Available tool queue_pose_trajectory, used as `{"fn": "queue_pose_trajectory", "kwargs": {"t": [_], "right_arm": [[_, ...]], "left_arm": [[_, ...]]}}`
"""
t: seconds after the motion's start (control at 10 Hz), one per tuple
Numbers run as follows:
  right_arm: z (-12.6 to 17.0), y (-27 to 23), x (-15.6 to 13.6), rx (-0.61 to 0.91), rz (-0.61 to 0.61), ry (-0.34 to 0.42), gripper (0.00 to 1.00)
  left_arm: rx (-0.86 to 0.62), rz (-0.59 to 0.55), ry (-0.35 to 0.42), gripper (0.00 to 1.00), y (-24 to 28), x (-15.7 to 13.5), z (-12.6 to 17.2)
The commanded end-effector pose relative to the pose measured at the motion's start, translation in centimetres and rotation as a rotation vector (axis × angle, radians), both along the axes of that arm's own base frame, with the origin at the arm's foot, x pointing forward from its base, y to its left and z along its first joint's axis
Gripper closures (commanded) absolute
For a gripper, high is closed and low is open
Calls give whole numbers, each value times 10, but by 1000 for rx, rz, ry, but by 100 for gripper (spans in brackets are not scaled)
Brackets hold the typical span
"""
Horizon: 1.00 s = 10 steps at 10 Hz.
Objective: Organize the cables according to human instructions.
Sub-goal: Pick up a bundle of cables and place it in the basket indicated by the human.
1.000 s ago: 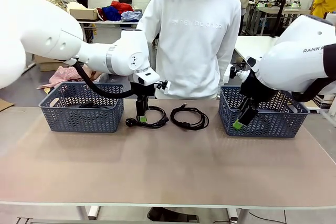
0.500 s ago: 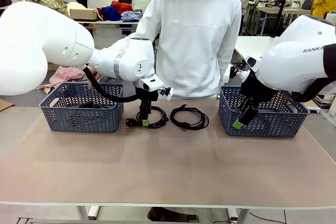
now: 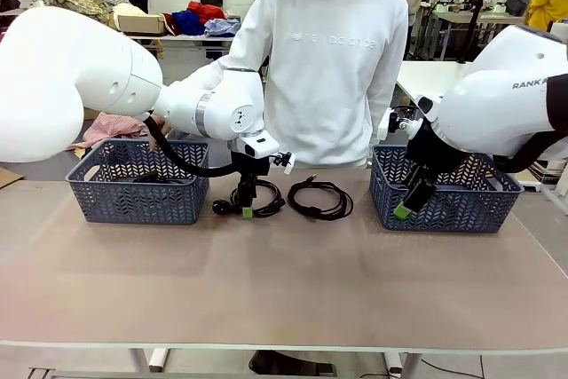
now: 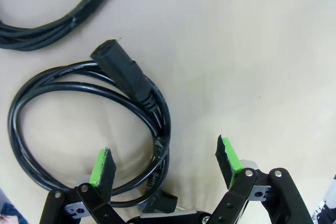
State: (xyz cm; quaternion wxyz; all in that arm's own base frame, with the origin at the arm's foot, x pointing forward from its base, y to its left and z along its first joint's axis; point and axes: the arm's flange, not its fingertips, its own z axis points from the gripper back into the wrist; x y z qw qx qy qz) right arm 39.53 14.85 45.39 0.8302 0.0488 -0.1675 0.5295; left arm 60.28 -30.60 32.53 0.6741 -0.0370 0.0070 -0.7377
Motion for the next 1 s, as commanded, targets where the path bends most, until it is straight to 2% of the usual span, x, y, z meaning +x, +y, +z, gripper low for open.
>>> {"fn": "queue_pose_trajectory", "kwargs": {"t": [0.0, 0.9], "right_arm": [[1, 0, 0, 1, -8, -6, 0], [1, 0, 0, 1, -8, -6, 0]], "left_arm": [[8, 17, 13, 0, 2, -7, -5], [-31, 30, 51, 0, -1, -15, -19]]}}
